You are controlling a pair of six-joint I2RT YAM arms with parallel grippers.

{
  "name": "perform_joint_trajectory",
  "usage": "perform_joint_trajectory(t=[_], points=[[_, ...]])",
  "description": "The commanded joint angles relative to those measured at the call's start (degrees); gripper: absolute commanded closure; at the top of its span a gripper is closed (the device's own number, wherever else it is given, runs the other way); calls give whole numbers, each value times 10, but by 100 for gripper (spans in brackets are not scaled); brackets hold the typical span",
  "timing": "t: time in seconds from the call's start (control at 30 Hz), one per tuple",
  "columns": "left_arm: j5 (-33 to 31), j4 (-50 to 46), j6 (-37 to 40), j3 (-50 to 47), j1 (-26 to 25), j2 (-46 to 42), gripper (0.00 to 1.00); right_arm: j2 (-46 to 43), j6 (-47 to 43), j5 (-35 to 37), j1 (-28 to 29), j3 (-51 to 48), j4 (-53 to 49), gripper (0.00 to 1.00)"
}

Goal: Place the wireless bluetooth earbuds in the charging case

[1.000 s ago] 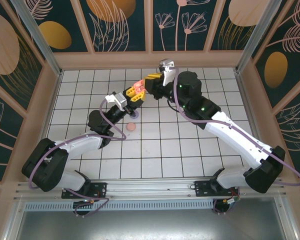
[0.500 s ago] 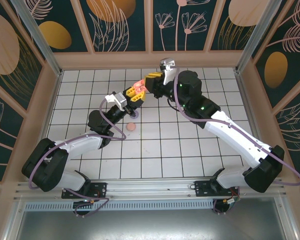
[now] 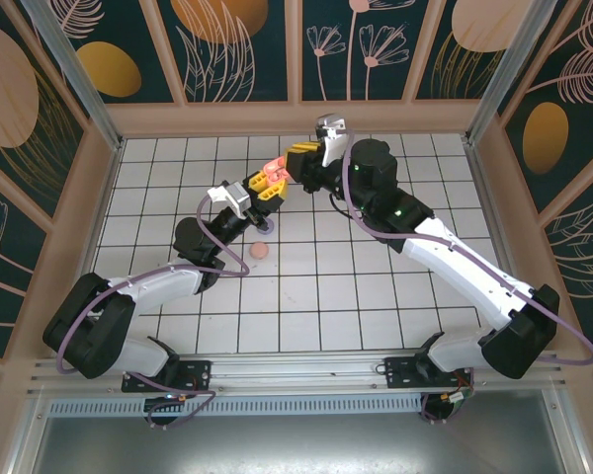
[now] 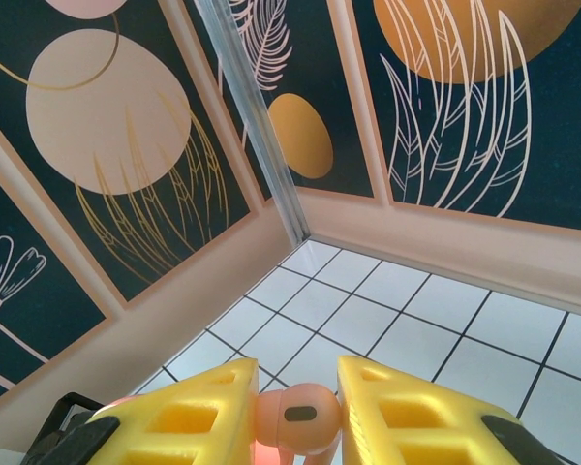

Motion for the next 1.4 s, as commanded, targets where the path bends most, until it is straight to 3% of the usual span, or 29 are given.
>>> perform_joint_trajectory(t=[0.0, 0.7, 1.37], points=[[14, 36, -10, 21, -4, 0, 100, 8, 10, -20, 1, -14, 7, 74], [17, 34, 2, 11, -5, 8, 100, -41, 14, 61, 1, -25, 56, 75], [29, 47, 3, 3, -13, 7, 100, -86, 9, -52, 14, -68, 58, 75]])
